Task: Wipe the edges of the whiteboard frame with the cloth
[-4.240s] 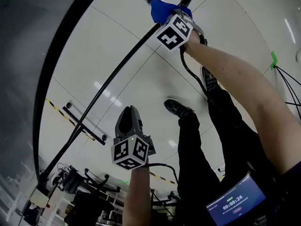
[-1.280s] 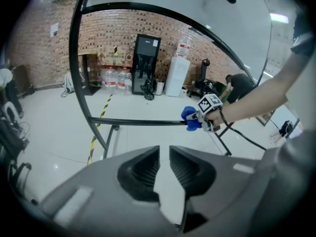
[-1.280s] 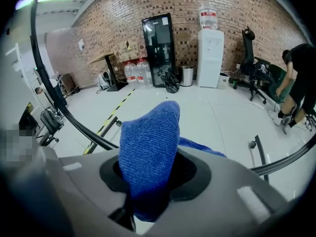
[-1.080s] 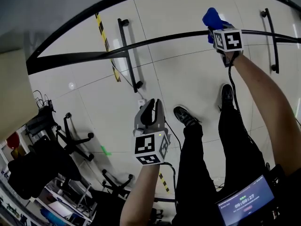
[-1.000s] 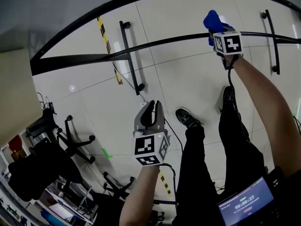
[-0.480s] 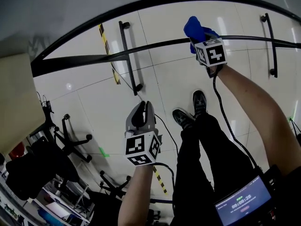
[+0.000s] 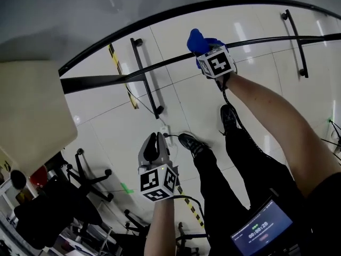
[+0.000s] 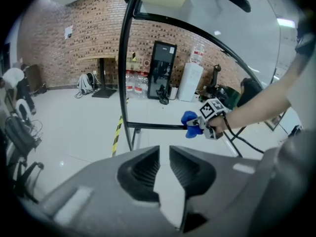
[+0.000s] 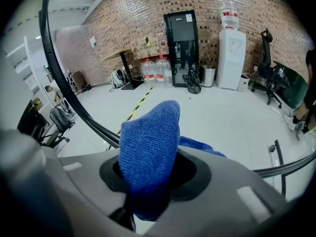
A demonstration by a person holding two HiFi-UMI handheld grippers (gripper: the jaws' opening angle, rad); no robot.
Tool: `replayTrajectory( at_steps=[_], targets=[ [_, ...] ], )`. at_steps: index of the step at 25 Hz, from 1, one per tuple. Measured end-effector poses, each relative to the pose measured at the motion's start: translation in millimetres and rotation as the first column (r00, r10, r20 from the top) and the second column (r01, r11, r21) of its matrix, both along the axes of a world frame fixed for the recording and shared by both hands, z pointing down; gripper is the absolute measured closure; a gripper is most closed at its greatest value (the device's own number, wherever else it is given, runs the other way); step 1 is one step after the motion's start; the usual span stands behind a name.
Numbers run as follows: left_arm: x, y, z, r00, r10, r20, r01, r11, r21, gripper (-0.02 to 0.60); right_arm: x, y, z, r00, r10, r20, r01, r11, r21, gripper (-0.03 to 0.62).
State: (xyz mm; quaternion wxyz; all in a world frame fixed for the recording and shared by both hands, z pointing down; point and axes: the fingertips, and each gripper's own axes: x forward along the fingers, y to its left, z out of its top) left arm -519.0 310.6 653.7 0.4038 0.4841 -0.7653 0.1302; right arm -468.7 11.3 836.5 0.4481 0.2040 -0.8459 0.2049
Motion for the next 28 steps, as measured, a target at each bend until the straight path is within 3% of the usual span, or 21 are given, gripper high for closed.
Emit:
replayTrajectory(
  at_steps=[6,12,16,21,28],
  targets=[
    [-32.4,32.5,-10.2,1.000,-0.006,0.017,0.006,1.000,0.027,0.519,-28.5,15.6,-5.8,0.999,0.036,-0.006,-0.036,0.999,0.024,0.448],
    [-49.2,79.2,-12.0,0.999,-0.019,0.051,0.018,0.999,0.029,0.519,-57.8,46.5,-1.2,0.987,-0.109,-0.122,0.118,0.990,0.075,0.448],
    [-40.3,93.6,-7.9,0.999,-0.031,0.042,0.029,0.999,0.044,0.518,-66.5,62.3,1.6,0.984,-0.117,-0.136,0.118,0.993,-0.005,0.448],
    [-31.5,100.0,24.0,0.999,-0.054,-0.004,0.054,0.998,0.035,0.520,-88.7,99.8,16.6,0.963,-0.233,-0.138,0.225,0.972,-0.071,0.448],
    [-50.9,78.5,33.1,0.994,-0.109,0.010,0.107,0.991,0.085,0.518,-132.7,109.0,18.6,0.931,-0.341,-0.129,0.347,0.937,0.028,0.448]
  ],
)
